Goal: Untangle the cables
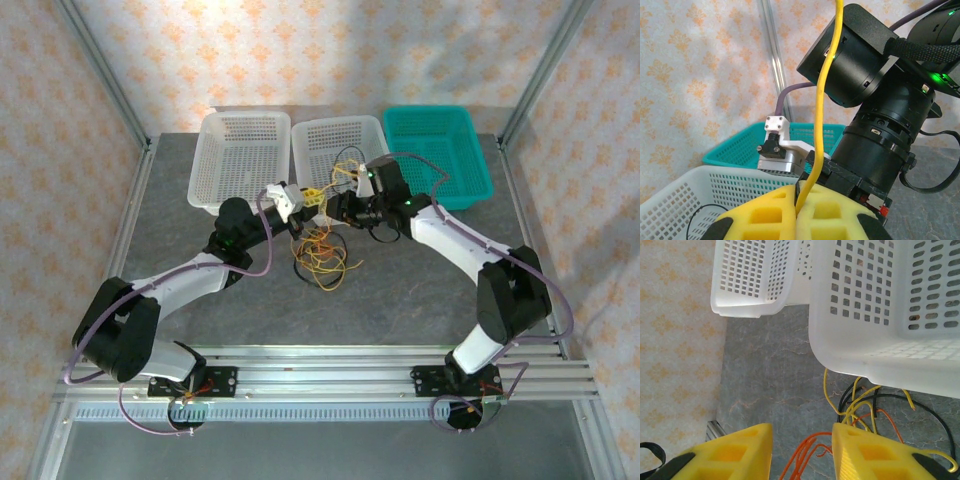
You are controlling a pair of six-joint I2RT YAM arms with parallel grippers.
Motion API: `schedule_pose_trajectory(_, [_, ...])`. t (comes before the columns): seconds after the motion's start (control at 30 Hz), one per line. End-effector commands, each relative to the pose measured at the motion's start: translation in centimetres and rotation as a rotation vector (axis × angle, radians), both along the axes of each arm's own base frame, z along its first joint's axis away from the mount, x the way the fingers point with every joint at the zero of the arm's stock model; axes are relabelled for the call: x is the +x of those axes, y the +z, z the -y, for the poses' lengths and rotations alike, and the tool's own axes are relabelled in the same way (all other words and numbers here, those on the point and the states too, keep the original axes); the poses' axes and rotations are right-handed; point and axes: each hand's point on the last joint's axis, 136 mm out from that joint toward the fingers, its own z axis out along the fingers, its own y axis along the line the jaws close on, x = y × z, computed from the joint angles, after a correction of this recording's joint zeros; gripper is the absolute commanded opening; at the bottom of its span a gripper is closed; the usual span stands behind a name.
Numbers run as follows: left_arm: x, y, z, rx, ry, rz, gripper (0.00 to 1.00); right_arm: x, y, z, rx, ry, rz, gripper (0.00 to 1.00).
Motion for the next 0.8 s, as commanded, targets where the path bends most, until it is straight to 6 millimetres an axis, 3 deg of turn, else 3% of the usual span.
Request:
schedule_pose_trajectory(0.0, [0.5,2.2,-0.3,-0.018,0.025,0.093,0.00,-0.2,-1.0,-0.4,0.000,0.008,-0.028,0.41])
schedule_pose_trajectory(0.17, [0.6,2.2,-0.5,-0.016,0.043,0.099,0.00,-0.1,-1.8,-0.1,-0.003,-0.033,-0.058,0.43])
schedule_pose_trajectory(0.37, [0.6,2.0,-0.6,-0.011,0.051,0.099,0.00,0.3,-2.7,0.4,-0.015,-0.084,-0.086,0.38])
schedule_pose_trajectory(0.77, [0.8,1.8,-1.0,-0.032,0.075,0.089,0.00,0.5,-1.1,0.4,0.063,-0.115,-0.064,0.09])
